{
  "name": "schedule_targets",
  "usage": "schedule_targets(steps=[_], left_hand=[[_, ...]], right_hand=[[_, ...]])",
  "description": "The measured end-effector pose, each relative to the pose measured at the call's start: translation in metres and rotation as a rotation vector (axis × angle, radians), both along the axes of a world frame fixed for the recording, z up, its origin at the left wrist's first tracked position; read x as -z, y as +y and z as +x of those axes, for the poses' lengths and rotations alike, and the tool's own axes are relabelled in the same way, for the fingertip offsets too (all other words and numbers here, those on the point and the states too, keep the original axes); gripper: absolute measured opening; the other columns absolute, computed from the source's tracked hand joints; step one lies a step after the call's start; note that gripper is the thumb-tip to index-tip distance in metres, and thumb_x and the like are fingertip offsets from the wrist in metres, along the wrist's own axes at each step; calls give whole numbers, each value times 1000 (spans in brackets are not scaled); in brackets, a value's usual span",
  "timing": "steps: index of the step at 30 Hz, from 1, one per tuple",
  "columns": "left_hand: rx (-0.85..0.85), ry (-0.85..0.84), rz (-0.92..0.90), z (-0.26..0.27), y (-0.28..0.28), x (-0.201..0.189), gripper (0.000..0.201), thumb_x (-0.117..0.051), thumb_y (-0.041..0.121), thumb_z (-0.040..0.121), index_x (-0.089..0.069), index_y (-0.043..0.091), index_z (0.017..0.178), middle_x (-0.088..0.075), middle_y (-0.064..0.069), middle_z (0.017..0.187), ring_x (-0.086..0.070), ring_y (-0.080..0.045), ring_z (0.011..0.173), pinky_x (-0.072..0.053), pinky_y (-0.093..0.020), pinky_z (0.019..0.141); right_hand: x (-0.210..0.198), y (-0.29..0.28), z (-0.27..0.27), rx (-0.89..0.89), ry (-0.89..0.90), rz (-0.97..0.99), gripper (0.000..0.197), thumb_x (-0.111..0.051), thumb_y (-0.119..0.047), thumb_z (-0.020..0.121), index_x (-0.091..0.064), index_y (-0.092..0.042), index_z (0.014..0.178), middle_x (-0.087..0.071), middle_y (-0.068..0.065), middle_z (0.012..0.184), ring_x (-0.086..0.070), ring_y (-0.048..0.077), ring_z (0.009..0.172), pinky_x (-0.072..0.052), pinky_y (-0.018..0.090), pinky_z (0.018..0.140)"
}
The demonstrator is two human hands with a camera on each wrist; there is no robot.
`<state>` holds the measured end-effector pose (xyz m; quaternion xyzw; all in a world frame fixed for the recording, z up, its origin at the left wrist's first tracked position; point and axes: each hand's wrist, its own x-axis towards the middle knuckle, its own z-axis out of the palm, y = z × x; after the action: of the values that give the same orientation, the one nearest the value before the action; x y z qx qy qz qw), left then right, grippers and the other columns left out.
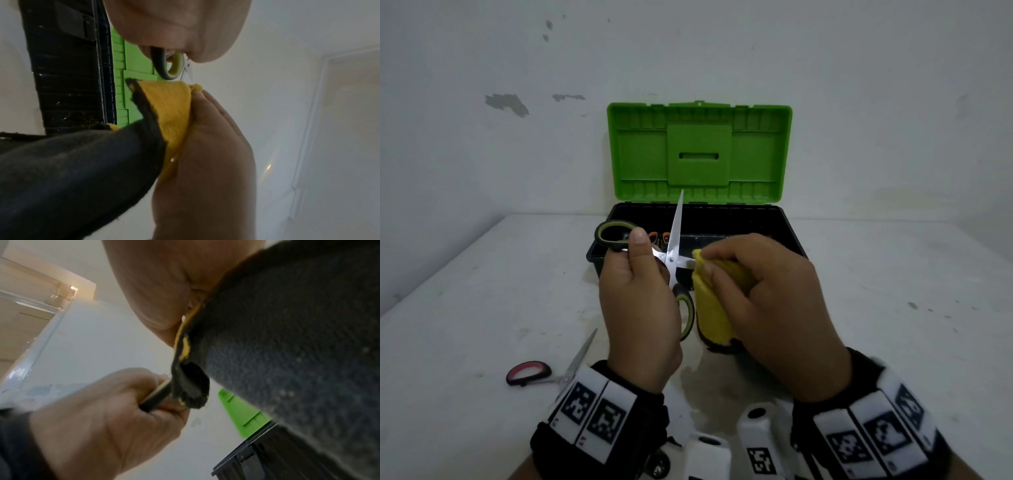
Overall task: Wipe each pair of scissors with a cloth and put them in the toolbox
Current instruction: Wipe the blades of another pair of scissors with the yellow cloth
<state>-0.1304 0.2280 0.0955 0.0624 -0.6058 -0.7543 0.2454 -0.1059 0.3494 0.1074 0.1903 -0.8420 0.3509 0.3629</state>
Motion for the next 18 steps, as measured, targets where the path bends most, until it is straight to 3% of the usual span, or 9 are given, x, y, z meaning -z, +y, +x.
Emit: schedule_targets(steps=[3,7,13,18], left_hand=[[-1,-4,-2,0,3,0,42,-43,44,102,-43,20,67,-37,8,52,-32,-11,47,-30,-32,49],[-4,-14,2,-1,3,2,43,-42,43,102,-42,21,66,-37,9,49,-32,-10,46,-29,-31,49],[24,-38,22,0,3,4,41,-42,42,103,-43,18,70,-32,10,48,-27,-7,43,-26,-27,43],[51,-25,-5,-4,2,7,40,-41,39,104,-41,18,69,-34,10,49,-29,-7,45,-28,-27,45]], right_hand=[[2,-7,-8,-2,-6,44,14,-69,-17,89,-75,-17,102,-70,-4,96,-63,10,90,-52,29,83],[5,-10,-14,48,43,174,15,-64,-18,89,-77,-13,96,-66,2,87,-61,20,82,-53,38,71],[12,5,-15,69,90,263,11,-68,-10,85,-77,-11,91,-69,4,85,-63,22,80,-56,36,69],[17,19,-15,57,-37,180,11,-66,-16,87,-75,-16,93,-70,-2,89,-63,15,84,-56,35,77]])
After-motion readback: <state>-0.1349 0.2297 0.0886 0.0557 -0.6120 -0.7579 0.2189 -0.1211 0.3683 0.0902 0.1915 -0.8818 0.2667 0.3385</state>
